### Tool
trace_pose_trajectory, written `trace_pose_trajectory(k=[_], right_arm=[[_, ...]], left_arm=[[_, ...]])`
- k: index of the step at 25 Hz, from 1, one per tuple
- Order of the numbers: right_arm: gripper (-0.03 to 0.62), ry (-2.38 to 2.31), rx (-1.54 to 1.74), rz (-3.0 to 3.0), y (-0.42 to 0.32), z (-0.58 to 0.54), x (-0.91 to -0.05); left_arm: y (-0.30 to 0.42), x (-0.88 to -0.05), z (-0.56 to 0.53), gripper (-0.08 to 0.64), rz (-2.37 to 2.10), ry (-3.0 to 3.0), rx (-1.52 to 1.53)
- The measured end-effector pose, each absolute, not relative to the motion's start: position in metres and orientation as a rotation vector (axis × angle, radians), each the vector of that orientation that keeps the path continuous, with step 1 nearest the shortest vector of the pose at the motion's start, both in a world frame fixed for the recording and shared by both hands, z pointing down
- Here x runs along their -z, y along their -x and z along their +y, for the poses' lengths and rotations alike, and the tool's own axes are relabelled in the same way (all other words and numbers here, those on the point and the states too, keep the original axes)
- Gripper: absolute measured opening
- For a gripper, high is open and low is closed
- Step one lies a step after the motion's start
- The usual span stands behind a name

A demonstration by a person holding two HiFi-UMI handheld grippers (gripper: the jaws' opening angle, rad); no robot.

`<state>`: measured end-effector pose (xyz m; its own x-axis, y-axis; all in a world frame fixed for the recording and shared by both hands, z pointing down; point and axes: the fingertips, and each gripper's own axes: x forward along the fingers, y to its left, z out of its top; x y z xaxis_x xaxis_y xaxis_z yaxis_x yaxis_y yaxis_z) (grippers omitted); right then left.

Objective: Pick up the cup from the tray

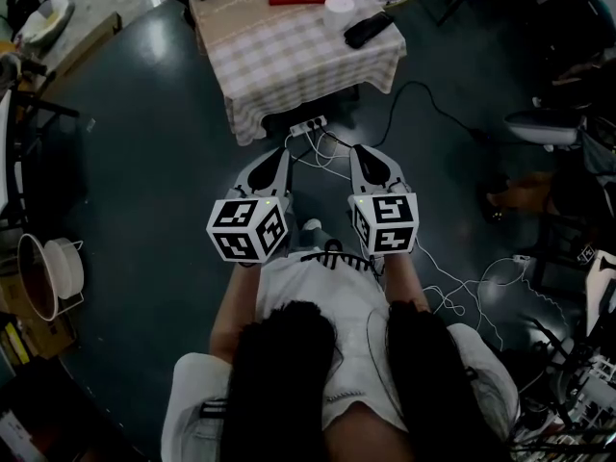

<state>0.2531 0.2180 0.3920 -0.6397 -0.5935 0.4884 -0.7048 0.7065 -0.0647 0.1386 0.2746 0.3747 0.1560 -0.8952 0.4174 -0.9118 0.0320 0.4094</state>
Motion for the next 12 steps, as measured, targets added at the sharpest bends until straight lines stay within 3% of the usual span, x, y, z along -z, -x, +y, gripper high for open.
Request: trace_pose_trajectory(k=[12], right_arm=[[0.011,-1.036,-0.340,-2.529,-0.237,0.177,-0.396]], left_arm=[[-0.112,-0.373,0.236,0.006,-1.735,-1.874,-0.029]])
